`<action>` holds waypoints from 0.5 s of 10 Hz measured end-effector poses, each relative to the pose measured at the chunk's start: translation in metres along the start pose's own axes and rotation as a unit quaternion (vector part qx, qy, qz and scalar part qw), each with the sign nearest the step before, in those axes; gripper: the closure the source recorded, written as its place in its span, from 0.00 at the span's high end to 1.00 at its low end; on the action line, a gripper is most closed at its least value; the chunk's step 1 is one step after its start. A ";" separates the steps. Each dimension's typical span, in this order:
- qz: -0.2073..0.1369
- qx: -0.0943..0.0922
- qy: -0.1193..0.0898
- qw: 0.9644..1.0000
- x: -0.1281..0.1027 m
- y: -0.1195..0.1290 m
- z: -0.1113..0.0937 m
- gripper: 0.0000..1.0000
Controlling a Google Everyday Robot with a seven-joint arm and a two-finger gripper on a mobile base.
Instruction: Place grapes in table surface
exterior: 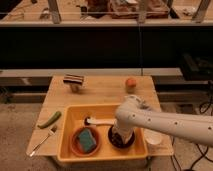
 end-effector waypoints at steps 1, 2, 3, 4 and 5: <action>0.010 0.000 0.001 1.000 0.002 -0.004 -0.003 0.21; 0.019 -0.001 0.001 1.000 0.003 -0.006 -0.006 0.12; 0.031 -0.003 -0.002 1.000 0.006 -0.006 -0.012 0.04; 0.048 -0.001 -0.010 0.999 0.009 -0.008 -0.026 0.00; 0.064 0.002 -0.018 0.998 0.014 -0.007 -0.045 0.00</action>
